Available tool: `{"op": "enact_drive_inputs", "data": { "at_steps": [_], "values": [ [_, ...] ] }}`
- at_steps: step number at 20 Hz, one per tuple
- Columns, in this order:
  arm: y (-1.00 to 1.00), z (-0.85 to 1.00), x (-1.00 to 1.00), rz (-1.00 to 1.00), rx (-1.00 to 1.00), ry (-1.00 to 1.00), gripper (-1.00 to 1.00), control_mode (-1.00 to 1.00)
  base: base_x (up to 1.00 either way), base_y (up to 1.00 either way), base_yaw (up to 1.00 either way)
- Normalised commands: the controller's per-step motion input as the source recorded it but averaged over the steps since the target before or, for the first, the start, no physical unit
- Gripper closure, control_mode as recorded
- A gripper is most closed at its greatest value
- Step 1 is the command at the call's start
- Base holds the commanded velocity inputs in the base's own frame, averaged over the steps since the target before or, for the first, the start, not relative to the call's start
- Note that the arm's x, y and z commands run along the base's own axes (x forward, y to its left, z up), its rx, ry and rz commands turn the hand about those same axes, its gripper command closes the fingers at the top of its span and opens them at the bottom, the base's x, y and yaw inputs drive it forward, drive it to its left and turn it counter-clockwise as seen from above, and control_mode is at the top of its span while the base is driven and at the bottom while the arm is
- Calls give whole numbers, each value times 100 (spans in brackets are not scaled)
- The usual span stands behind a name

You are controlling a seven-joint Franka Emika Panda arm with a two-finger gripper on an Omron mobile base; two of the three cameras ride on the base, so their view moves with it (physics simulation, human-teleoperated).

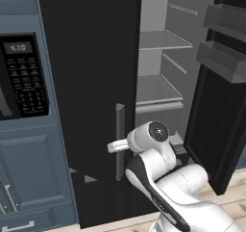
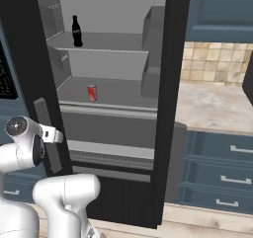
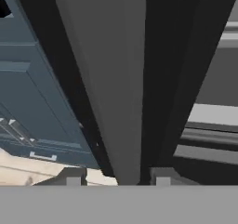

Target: Open the fridge, grab two sodas, and place both sodas inside the bowl with ice on the dining counter.

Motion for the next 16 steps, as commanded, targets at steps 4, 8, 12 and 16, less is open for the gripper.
{"op": "enact_drive_inputs", "data": {
  "at_steps": [4, 8, 12, 16],
  "values": [
    [-30, 21, -66, -4, 10, 4, -100, -100, 0, 0, 0],
    [-70, 30, -53, -2, 15, 11, -100, -100, 0, 0, 0],
    [-79, 31, -30, -3, 18, 18, -100, -100, 0, 0, 0],
    [-75, 10, -4, -8, 19, 20, -100, -100, 0, 0, 0]
  ]
}}
